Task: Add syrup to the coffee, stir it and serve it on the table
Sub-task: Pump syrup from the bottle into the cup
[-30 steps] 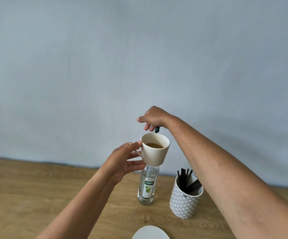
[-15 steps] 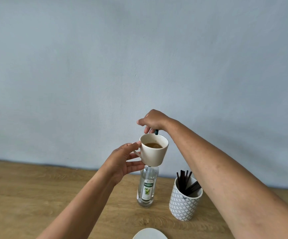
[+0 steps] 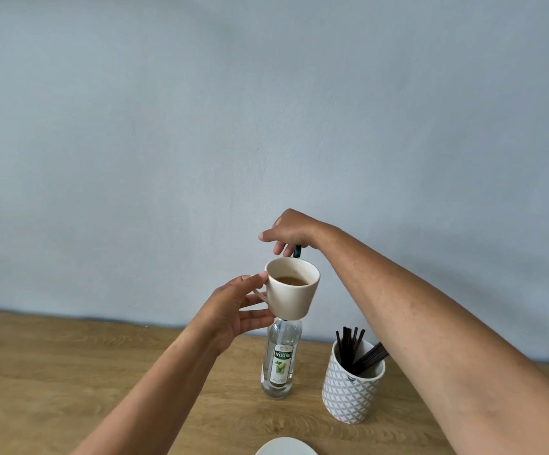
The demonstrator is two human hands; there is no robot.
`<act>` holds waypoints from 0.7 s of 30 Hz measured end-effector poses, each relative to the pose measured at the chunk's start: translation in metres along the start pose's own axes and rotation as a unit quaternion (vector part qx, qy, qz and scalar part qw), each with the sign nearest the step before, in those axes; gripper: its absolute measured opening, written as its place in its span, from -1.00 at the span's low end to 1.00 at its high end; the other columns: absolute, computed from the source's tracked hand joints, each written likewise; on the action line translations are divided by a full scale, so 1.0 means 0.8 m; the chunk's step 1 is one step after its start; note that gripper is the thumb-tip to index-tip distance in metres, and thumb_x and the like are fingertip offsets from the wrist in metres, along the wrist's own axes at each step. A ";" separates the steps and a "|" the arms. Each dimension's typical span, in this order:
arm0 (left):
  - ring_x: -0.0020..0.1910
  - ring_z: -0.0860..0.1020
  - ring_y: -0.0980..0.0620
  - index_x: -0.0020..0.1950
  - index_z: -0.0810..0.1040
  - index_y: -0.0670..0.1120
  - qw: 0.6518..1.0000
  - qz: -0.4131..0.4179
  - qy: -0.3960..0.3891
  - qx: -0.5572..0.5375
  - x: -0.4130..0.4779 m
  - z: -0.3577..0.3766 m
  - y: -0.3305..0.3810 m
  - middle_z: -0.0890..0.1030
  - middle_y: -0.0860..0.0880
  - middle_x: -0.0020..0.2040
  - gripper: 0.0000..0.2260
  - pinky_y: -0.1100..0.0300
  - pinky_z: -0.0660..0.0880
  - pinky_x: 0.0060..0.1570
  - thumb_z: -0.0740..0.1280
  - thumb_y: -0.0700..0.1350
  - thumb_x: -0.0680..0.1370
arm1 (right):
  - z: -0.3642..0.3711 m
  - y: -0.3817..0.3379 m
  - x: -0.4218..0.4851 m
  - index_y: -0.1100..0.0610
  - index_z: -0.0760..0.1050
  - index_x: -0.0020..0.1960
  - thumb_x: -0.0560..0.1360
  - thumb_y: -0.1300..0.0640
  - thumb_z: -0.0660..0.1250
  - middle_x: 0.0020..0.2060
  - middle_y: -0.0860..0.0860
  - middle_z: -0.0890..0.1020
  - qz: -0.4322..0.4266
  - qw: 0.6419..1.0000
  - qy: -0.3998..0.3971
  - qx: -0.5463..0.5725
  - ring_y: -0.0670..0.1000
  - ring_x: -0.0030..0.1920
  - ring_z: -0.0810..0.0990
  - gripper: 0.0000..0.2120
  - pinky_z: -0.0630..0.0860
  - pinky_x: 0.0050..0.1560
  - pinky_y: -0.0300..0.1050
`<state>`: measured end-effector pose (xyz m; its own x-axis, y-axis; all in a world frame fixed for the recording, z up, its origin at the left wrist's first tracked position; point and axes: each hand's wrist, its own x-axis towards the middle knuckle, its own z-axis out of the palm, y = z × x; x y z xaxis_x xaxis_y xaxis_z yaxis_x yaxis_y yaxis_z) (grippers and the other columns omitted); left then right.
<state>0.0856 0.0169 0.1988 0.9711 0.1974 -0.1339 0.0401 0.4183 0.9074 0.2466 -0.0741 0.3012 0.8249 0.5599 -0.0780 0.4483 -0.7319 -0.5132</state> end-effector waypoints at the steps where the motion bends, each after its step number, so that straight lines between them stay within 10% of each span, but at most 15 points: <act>1: -0.16 0.72 -0.26 -0.13 0.61 -0.12 1.000 0.000 -0.001 -0.001 0.000 0.000 0.000 0.72 -0.17 -0.20 -0.83 0.04 0.66 -0.26 0.48 -0.02 0.47 | 0.001 0.002 0.001 0.18 0.49 0.20 0.45 -0.11 0.36 -0.23 0.02 0.74 -0.005 1.000 0.003 0.005 0.08 -0.15 0.72 -0.54 0.54 0.02 -0.01; 21: -0.13 0.72 -0.25 -0.10 0.59 -0.12 1.000 -0.010 0.007 -0.005 0.006 0.004 -0.007 0.71 -0.19 -0.13 -0.82 0.05 0.66 -0.26 0.48 -0.03 0.48 | 0.009 0.011 0.002 0.16 0.57 0.09 0.45 -0.12 0.29 -0.24 0.00 0.73 -0.020 1.000 0.017 -0.005 0.03 -0.22 0.72 -0.61 0.57 0.08 0.01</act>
<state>0.0903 0.0128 0.1940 0.9668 0.2006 -0.1583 0.0578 0.4318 0.9001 0.2493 -0.0770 0.2901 0.8174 0.5753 -0.0290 0.4839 -0.7132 -0.5071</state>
